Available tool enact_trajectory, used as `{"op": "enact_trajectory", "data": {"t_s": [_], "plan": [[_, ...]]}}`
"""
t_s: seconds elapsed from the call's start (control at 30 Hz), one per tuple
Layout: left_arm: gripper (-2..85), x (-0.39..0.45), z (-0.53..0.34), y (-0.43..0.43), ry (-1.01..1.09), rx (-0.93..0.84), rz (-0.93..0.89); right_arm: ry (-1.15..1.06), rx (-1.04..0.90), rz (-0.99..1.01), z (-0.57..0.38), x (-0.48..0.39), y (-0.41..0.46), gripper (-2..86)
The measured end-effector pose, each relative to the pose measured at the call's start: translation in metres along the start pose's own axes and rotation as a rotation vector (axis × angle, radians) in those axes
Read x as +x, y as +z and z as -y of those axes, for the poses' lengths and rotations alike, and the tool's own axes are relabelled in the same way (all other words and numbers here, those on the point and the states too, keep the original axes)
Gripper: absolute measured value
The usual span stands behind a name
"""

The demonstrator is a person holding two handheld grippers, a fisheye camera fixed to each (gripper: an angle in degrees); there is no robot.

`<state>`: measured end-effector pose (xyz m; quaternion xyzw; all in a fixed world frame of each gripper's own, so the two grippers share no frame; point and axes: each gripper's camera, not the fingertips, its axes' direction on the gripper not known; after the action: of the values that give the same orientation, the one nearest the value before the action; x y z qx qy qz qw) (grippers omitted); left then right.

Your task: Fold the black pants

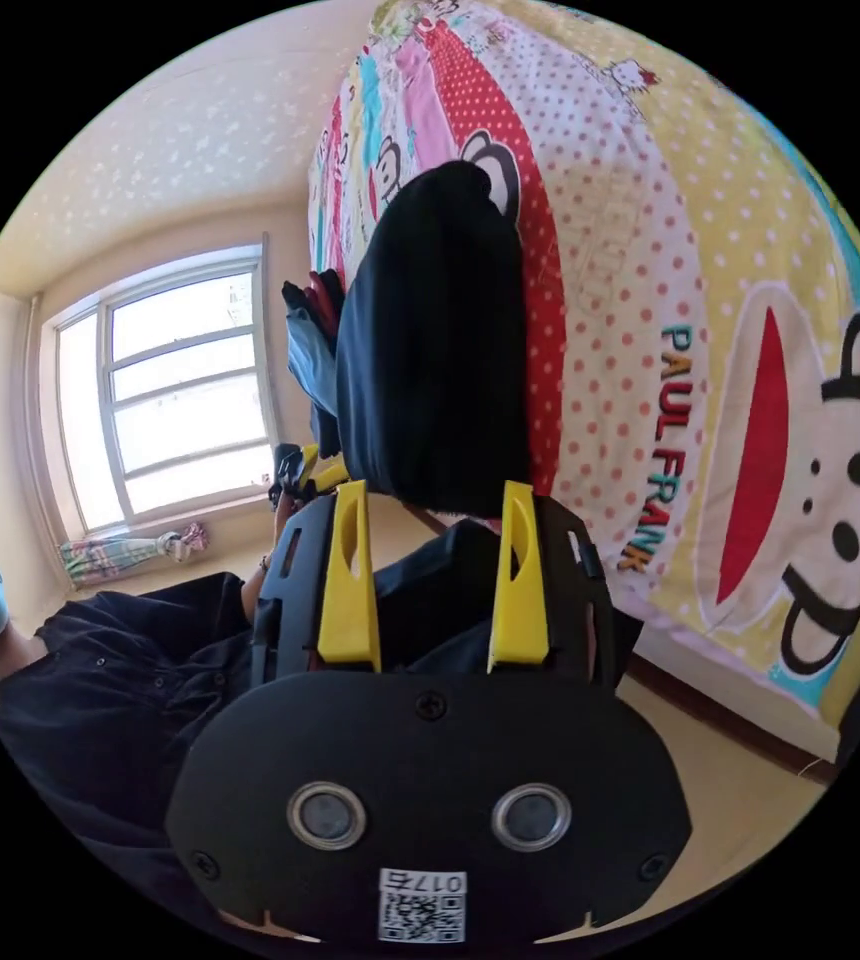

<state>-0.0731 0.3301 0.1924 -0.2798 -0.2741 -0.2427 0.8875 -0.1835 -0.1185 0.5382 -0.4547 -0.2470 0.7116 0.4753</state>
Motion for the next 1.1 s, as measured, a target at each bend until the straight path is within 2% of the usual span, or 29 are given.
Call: {"op": "enact_trajectory", "data": {"t_s": [0.1, 0.2, 0.23, 0.33, 0.4, 0.53, 0.63, 0.7, 0.87, 0.97, 1.1], "plan": [[25.7, -0.013, 0.047, 0.013, 0.000, -0.026, 0.047, -0.044, 0.041, -0.054, 0.055, -0.021, 0.012, 22.8], [27.8, -0.046, 0.074, 0.054, -0.078, -0.172, 0.042, 0.004, -0.038, -0.063, 0.096, -0.011, 0.057, 26.1], [27.9, -0.049, 0.075, 0.055, -0.085, -0.149, 0.049, 0.025, -0.083, -0.081, 0.101, -0.002, 0.080, 26.7], [24.9, -0.048, 0.072, 0.048, -0.095, -0.076, 0.091, 0.042, 0.078, -0.136, 0.081, -0.012, 0.085, 25.8], [21.2, -0.045, 0.063, 0.052, -0.113, -0.114, 0.045, 0.053, 0.070, -0.074, 0.069, -0.022, 0.096, 24.5], [16.2, -0.034, 0.043, 0.033, -0.138, -0.061, 0.040, 0.128, 0.014, 0.124, 0.037, -0.024, 0.106, 17.5], [14.4, -0.012, 0.034, 0.023, -0.150, -0.175, 0.069, 0.123, -0.110, 0.213, 0.018, -0.034, 0.105, 14.6], [13.7, 0.019, 0.025, 0.018, -0.083, -0.293, 0.083, 0.082, -0.142, 0.223, 0.007, -0.047, 0.091, 13.4], [13.2, 0.097, 0.016, 0.026, -0.007, -0.366, 0.027, -0.003, -0.046, 0.321, -0.020, -0.078, 0.007, 11.9], [12.8, 0.173, 0.027, 0.056, 0.135, -0.381, 0.015, -0.113, 0.063, 0.254, -0.030, -0.105, -0.069, 11.8], [12.7, 0.292, 0.052, 0.130, 0.376, -0.467, -0.092, -0.230, 0.259, 0.129, -0.049, -0.137, -0.188, 12.4]]}}
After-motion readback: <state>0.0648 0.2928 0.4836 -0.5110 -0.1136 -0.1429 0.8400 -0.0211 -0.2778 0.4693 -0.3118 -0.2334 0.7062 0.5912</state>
